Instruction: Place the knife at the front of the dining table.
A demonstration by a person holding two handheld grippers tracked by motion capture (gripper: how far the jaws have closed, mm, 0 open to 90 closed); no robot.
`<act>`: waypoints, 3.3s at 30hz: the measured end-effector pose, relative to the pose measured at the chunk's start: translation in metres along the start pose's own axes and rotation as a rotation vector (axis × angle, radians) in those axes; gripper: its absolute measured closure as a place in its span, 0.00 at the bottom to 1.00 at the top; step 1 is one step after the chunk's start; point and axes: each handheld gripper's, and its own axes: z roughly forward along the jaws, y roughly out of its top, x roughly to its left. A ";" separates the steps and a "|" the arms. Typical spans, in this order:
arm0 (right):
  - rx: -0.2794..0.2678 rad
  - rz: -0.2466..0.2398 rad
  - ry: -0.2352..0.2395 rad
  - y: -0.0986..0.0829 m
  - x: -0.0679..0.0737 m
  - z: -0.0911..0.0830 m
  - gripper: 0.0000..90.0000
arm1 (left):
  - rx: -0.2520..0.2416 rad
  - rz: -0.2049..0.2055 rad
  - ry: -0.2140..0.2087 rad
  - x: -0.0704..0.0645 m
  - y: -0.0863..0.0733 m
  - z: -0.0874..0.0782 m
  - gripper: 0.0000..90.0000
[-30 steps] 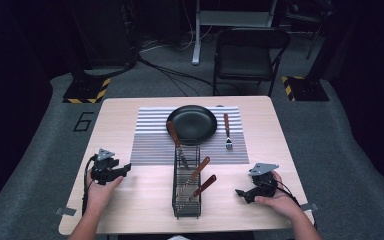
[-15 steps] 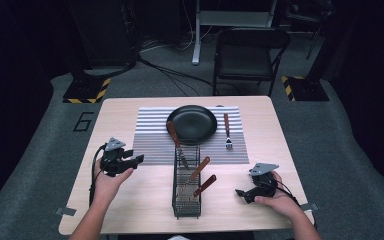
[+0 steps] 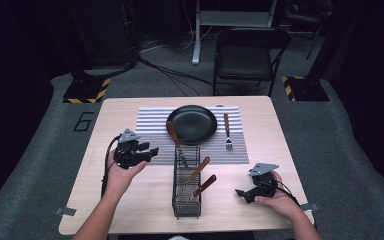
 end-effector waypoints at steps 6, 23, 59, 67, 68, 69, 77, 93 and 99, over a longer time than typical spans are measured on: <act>0.000 0.000 0.000 0.000 0.000 0.000 0.00 | -0.009 0.006 -0.023 -0.006 0.010 0.004 0.58; 0.001 0.001 0.001 0.000 0.000 0.000 0.00 | -0.018 0.024 -0.080 -0.023 0.028 0.018 0.54; 0.000 -0.001 0.001 0.000 0.000 0.000 0.00 | -0.051 0.076 -0.130 -0.045 0.030 0.036 0.83; 0.000 -0.002 0.002 0.000 0.000 0.000 0.00 | -0.065 0.083 -0.175 -0.056 0.028 0.040 0.87; 0.000 -0.002 0.001 0.000 0.000 0.000 0.00 | -0.061 0.085 -0.178 -0.057 0.027 0.041 0.87; 0.000 -0.002 0.002 0.000 0.000 0.000 0.00 | -0.056 0.078 -0.183 -0.058 0.026 0.042 0.87; 0.001 -0.002 0.002 0.000 0.000 0.000 0.00 | -0.062 0.098 -0.192 -0.063 0.026 0.045 0.89; 0.001 -0.004 0.003 0.000 0.000 0.000 0.00 | -0.038 0.098 -0.185 -0.060 0.036 0.037 0.89; 0.000 -0.006 0.004 0.000 -0.001 0.000 0.00 | -0.049 0.103 -0.179 -0.061 0.046 0.028 0.89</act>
